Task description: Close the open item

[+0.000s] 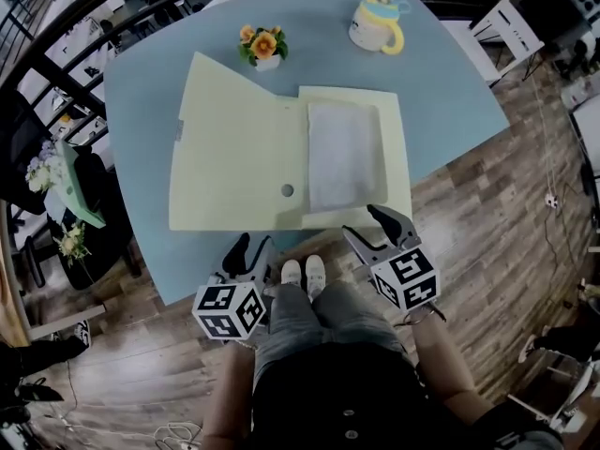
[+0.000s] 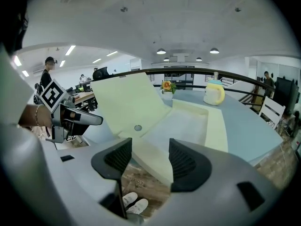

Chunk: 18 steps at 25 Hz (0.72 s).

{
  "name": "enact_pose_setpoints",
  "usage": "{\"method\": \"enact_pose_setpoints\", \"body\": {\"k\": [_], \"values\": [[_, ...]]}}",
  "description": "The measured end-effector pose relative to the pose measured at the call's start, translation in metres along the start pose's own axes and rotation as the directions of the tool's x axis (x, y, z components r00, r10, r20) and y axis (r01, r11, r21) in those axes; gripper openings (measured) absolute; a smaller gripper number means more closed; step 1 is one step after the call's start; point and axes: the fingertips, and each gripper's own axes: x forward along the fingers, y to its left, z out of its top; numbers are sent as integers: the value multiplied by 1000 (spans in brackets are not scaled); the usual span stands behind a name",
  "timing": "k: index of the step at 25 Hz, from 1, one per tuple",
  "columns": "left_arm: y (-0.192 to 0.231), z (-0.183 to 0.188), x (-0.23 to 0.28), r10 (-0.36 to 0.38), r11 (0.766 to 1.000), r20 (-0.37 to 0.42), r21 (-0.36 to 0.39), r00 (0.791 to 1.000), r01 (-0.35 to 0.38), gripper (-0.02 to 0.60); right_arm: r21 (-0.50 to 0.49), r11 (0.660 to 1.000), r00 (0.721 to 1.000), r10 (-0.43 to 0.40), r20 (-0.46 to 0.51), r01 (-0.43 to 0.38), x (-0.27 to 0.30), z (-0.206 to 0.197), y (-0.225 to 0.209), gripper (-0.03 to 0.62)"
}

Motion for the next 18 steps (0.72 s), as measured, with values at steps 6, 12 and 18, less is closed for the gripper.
{"method": "enact_pose_setpoints", "body": {"k": [6,12,18], "values": [[14,3,8,53,999,34,-16,998,-52,224,-4,1000,999,-17,-32,17,4,-11,-8,249],[18,6,15,64,998,42,-16,997,-63,239,-16,1000,999,-19,-49,18,7,-13,-11,255],[16,10,20,38,999,45,19,998,-39,238,-27,1000,997,-6,-75,4,13,-18,-9,265]]}}
